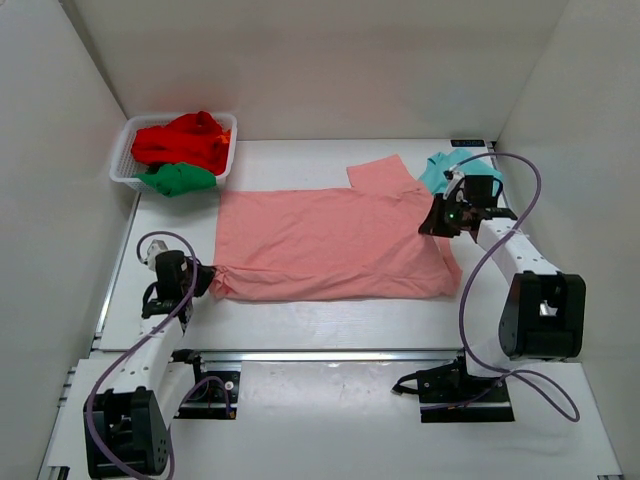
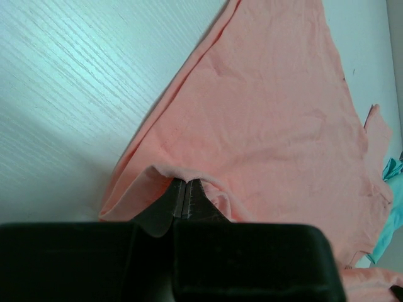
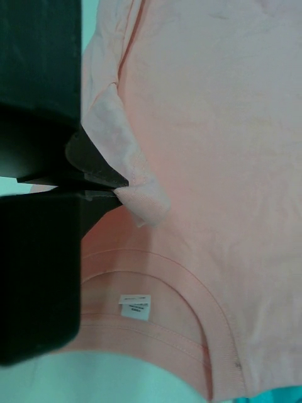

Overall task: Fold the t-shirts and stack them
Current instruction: Fold the flattened tshirt in 1/3 of the way

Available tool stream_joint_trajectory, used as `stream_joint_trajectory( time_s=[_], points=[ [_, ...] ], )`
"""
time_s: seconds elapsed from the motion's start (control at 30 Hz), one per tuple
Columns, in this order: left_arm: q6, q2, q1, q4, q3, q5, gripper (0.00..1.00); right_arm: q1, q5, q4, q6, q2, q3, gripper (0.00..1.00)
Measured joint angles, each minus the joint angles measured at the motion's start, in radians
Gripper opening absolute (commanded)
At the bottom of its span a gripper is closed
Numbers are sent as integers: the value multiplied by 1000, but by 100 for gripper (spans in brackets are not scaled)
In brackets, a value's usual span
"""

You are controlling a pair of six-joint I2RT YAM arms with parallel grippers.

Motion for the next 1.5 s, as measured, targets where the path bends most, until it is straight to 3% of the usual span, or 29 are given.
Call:
stream_joint_trajectory(
  time_s=[1.13, 1.23, 1.3, 1.33, 1.4, 1.5],
  points=[
    [-13, 301, -18, 210, 83, -91, 1, 104, -61, 36, -51, 352, 346, 0],
    [-14, 317, -18, 222, 90, -103, 8, 114, -58, 16, -64, 394, 389, 1],
    [-11, 333, -16, 231, 96, -108, 28, 123, -49, -4, -75, 423, 421, 4],
    [-7, 344, -13, 229, 103, -106, 43, 131, -35, -18, -79, 441, 443, 12],
    [14, 379, -6, 222, 138, -98, 53, 145, 11, -53, -82, 470, 494, 39],
    [48, 417, 3, 201, 225, -87, 60, 159, 118, -80, -80, 485, 557, 50]
  ],
)
